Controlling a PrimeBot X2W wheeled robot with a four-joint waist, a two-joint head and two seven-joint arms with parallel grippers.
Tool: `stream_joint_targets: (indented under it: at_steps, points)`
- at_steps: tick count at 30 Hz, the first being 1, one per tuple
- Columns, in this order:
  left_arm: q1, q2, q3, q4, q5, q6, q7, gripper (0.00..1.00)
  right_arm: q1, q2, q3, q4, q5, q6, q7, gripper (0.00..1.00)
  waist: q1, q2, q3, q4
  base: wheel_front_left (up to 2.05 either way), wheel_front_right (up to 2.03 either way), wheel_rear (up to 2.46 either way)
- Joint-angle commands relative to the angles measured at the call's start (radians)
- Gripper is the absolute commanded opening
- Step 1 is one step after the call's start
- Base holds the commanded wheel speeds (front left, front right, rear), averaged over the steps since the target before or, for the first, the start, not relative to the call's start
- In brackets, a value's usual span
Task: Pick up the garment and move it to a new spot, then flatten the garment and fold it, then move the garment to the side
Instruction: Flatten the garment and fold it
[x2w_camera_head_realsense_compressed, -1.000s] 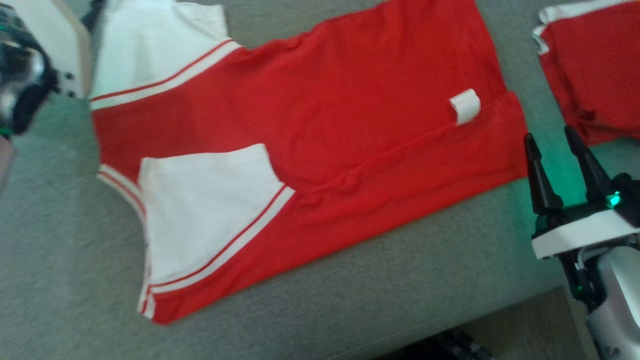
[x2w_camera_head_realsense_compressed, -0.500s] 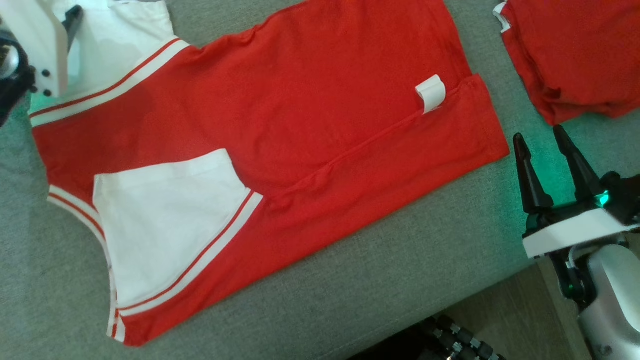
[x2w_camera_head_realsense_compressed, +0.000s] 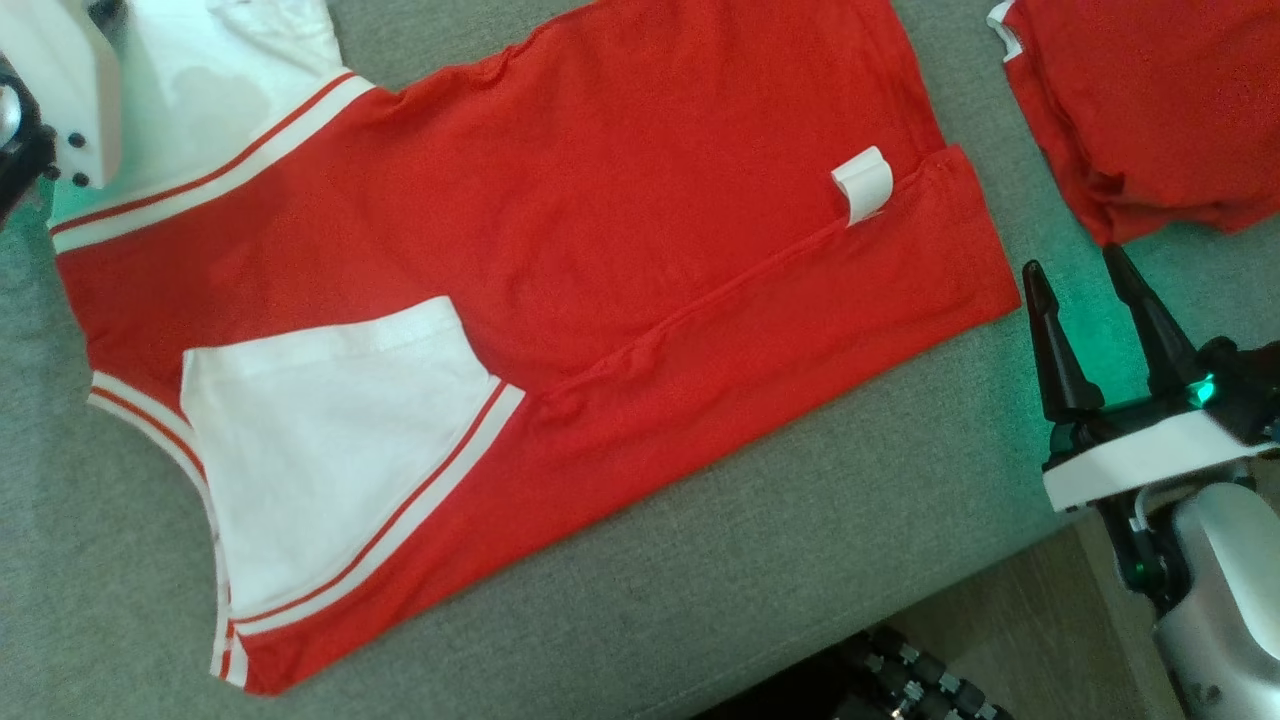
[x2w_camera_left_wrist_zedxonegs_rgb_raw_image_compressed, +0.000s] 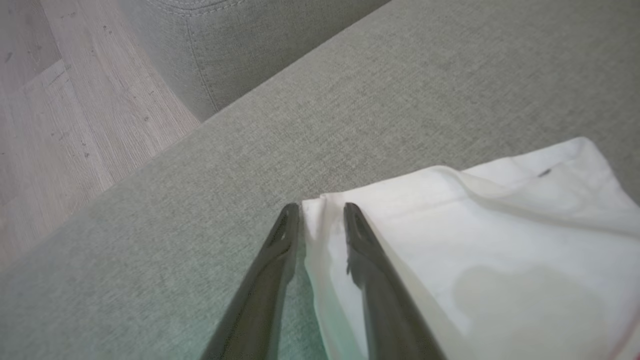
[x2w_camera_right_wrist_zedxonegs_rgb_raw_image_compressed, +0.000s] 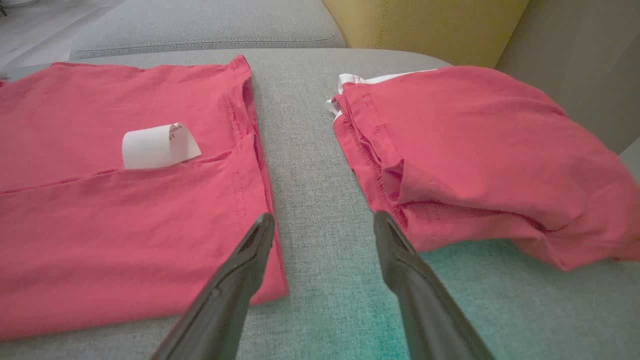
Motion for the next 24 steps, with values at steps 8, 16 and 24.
stream_joint_targets:
  at_steps: [8,16,24]
  points:
    - [-0.068,0.041,0.024,-0.037,0.018,-0.011,-0.025,0.0,-0.017,-0.033,0.007,-0.02,-0.011,-0.001,-0.008,1.0,0.0001,0.0,0.006,0.007,0.0,0.0,0.0]
    - [-0.097,0.029,0.003,-0.065,0.042,-0.03,-0.088,0.0,-0.162,-0.128,0.061,-0.017,0.025,-0.001,0.005,1.0,0.0001,0.0,0.0,0.038,0.0,0.0,0.0]
    - [-0.135,0.001,-0.013,-0.092,0.05,-0.041,-0.116,0.0,-0.382,-0.231,0.202,0.01,0.128,-0.001,0.18,1.0,0.0001,0.0,0.007,0.085,0.0,0.0,0.0]
